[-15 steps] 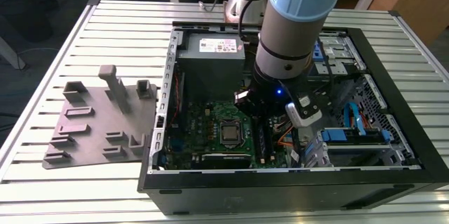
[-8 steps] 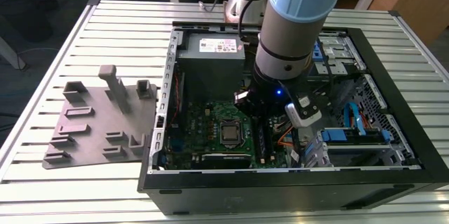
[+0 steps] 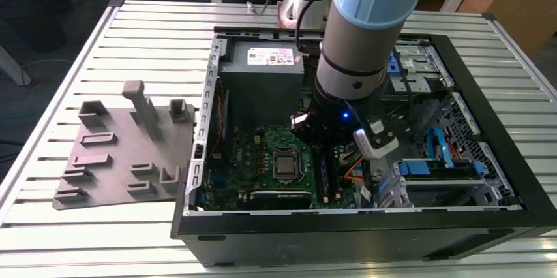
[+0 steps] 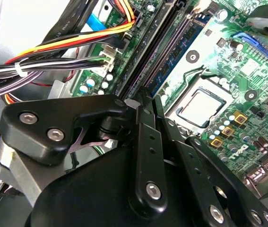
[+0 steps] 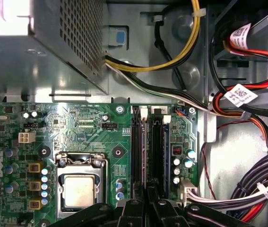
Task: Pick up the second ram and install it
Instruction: 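Insert the second ram into the second slot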
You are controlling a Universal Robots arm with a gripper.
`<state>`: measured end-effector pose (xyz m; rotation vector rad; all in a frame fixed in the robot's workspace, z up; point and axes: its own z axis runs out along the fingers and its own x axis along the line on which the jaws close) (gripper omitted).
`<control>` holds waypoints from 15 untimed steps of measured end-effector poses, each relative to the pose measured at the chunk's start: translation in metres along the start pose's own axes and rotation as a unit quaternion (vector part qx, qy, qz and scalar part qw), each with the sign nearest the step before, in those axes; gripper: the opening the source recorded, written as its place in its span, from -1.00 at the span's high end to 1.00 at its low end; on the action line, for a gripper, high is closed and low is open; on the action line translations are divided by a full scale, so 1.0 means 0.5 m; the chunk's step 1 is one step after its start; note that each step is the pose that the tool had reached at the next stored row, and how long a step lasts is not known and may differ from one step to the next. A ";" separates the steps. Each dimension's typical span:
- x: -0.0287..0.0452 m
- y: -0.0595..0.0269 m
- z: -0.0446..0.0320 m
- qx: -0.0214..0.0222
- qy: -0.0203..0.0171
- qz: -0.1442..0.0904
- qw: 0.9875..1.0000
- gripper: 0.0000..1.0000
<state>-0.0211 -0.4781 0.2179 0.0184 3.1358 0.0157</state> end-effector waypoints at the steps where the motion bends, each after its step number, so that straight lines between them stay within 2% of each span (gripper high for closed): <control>1: 0.000 0.000 0.001 0.000 0.000 0.000 1.000 0.78; 15: 0.000 0.007 0.008 0.000 0.000 0.000 1.000 0.78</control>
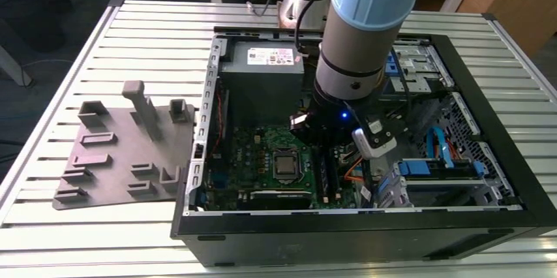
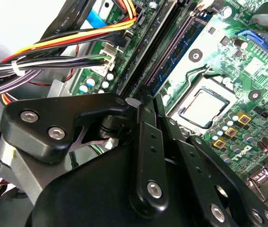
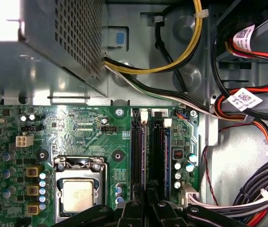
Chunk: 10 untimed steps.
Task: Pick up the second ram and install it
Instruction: 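Insert the second ram into the second slot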
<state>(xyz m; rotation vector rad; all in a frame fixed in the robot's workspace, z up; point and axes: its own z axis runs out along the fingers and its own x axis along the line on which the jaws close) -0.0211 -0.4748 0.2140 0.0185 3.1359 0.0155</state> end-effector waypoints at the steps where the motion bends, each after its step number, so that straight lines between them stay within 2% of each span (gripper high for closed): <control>1: 0.000 0.000 0.000 0.000 0.000 0.000 1.000 0.78; 10: 0.000 0.000 0.000 0.000 0.000 -0.003 1.000 0.78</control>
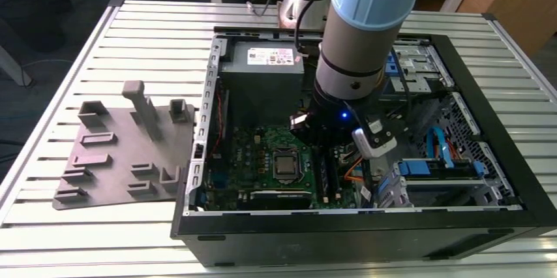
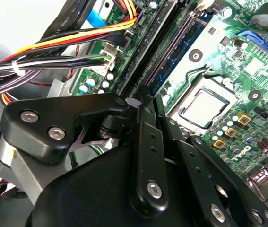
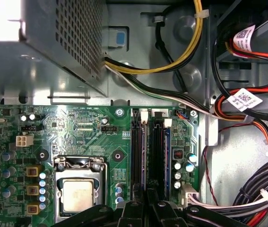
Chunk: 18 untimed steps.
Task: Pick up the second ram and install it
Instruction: 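Insert the second ram into the second slot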
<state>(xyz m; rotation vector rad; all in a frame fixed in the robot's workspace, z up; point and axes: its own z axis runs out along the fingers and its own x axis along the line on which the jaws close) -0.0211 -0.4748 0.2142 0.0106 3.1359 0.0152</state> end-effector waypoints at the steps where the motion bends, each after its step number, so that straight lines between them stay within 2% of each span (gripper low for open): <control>1: 0.000 0.000 0.000 0.000 0.000 -0.003 1.000 0.78; 10: 0.000 0.000 0.001 0.000 0.000 -0.005 1.000 0.78; 18: 0.000 0.000 0.011 0.000 0.000 -0.005 1.000 0.78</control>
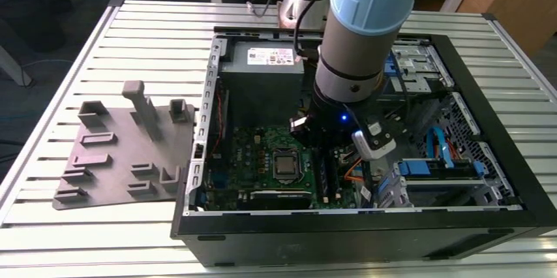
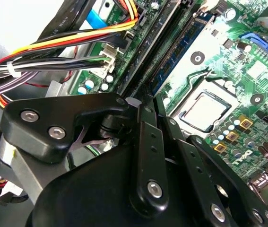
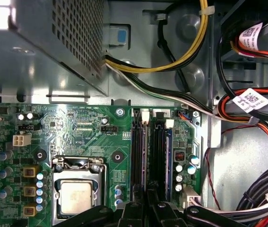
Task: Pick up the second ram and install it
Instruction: 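Insert the second ram into the second slot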
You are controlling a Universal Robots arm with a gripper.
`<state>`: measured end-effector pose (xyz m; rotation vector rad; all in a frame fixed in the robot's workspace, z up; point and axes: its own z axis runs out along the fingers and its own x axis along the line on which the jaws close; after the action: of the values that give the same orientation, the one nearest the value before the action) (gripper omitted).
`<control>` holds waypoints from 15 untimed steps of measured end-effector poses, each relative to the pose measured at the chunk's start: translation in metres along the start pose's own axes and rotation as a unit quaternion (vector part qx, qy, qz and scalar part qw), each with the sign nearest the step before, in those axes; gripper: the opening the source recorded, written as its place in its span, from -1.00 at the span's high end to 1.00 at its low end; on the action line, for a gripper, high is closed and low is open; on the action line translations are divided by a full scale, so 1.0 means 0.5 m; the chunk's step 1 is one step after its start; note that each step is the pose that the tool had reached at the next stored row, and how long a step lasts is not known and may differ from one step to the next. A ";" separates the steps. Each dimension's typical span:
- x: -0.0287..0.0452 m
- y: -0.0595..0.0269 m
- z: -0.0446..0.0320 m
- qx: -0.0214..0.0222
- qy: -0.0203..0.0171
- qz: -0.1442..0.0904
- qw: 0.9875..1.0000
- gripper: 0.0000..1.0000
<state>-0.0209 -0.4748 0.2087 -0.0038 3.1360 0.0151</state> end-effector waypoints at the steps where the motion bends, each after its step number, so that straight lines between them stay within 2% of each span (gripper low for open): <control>1: 0.000 0.000 0.000 0.000 0.000 0.000 1.000 0.78; 7: 0.000 0.000 0.001 0.000 0.000 0.000 1.000 0.76; 8: 0.000 0.000 0.001 0.000 0.000 0.000 1.000 0.62; 11: 0.000 0.000 -0.001 0.000 0.000 0.000 1.000 0.62; 15: 0.000 0.000 -0.032 0.000 0.000 0.000 1.000 0.62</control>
<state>-0.0209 -0.4748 0.2247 -0.0036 3.1359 0.0152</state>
